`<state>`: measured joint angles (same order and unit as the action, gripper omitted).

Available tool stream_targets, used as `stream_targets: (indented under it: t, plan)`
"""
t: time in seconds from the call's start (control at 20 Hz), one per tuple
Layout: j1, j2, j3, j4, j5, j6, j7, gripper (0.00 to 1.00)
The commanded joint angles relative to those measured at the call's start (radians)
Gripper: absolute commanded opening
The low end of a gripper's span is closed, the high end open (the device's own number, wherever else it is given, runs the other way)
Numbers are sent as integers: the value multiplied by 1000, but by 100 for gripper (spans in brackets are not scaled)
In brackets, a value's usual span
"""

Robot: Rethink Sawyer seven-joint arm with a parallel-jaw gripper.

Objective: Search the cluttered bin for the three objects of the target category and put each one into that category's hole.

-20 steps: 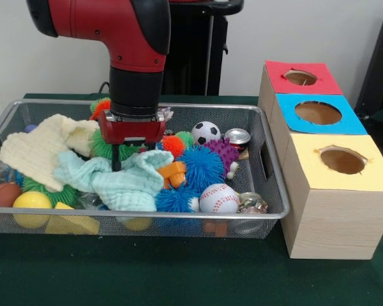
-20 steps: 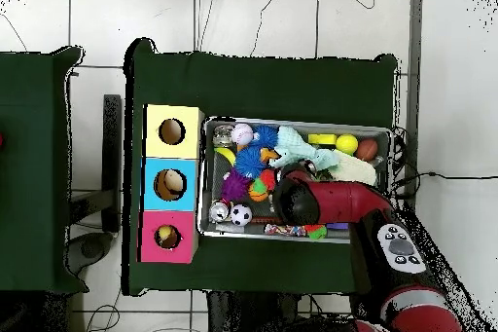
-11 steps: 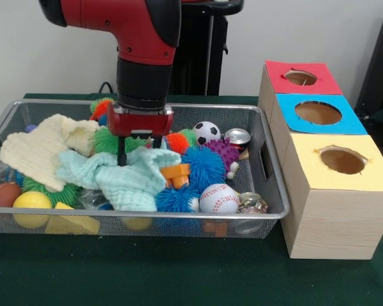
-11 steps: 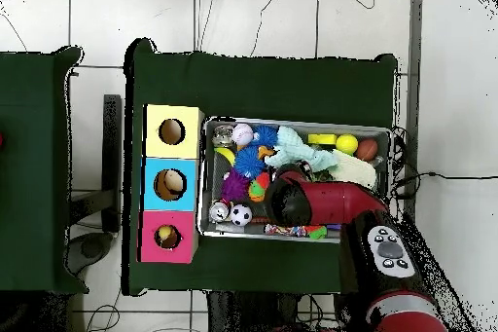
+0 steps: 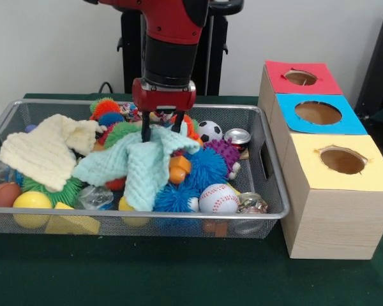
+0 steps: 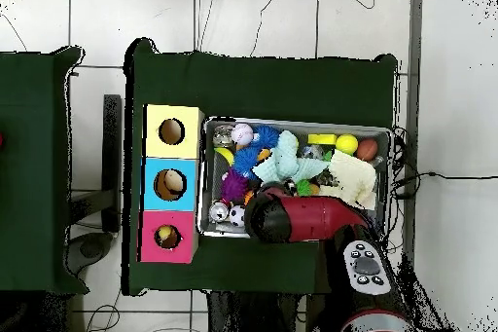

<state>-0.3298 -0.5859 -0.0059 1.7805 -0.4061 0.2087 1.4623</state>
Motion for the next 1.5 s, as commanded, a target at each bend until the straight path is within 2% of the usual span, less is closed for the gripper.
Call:
stream_targets:
  t: [0.05,0.45,0.75,0.95,1.3,1.5]
  plan:
    - [3,-8,-25,119,34,65,183,100]
    - [-31,19,-16,120,50,71,165,100]
    - [23,-20,-19,54,92,192,140,100]
    - [60,-13,4,49,164,224,186,100]
    - [156,48,-27,28,223,148,246,100]
    - [158,85,-27,65,245,34,260,100]
